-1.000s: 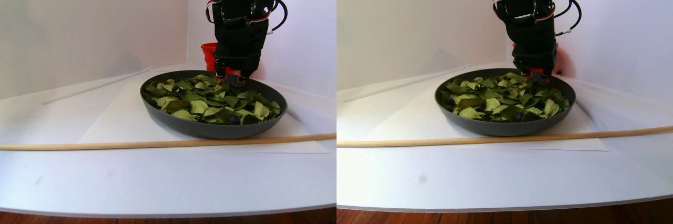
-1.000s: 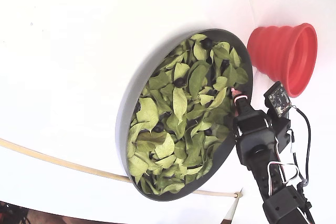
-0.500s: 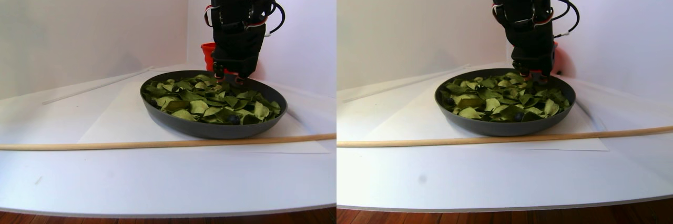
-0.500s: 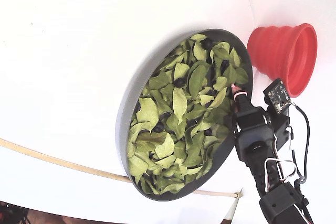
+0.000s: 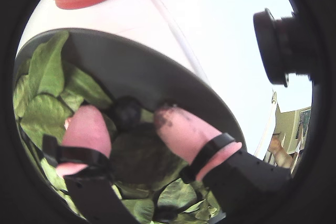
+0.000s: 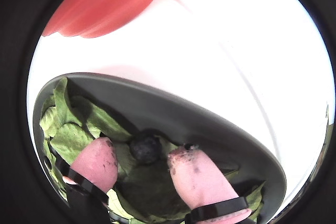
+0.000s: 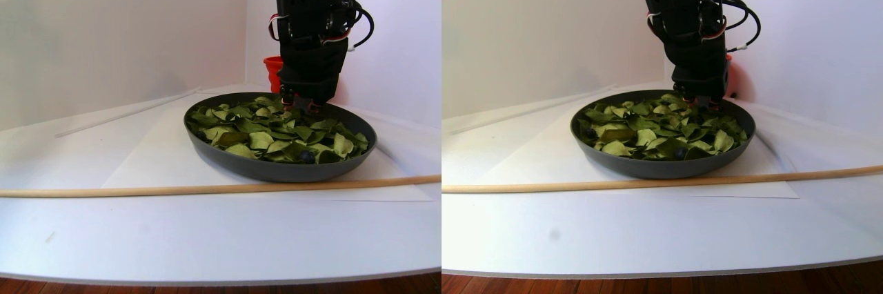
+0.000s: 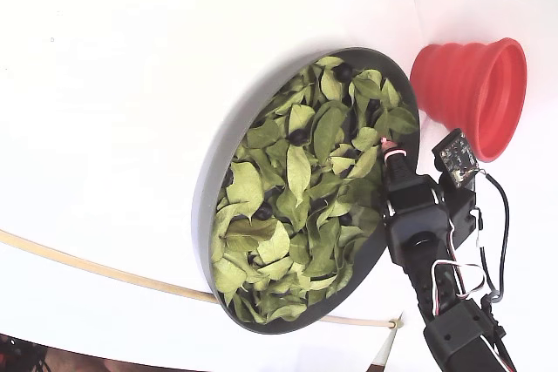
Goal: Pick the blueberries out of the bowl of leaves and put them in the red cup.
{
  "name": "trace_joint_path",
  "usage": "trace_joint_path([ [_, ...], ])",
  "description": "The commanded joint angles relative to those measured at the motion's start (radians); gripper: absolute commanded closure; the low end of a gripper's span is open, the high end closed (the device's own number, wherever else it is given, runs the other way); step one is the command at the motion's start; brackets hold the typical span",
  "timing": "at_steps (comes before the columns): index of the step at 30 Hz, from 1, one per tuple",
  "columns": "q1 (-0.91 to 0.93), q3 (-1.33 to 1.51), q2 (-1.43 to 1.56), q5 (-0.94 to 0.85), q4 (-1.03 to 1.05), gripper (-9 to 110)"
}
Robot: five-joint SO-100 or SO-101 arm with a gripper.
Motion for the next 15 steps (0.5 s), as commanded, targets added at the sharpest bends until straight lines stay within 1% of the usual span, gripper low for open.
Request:
trace_joint_path([
  [1, 0.005, -0.052, 0.021, -0.005, -0.023, 82],
  [15, 0.006, -0.052, -0.028, -0.011, -0.066, 83],
])
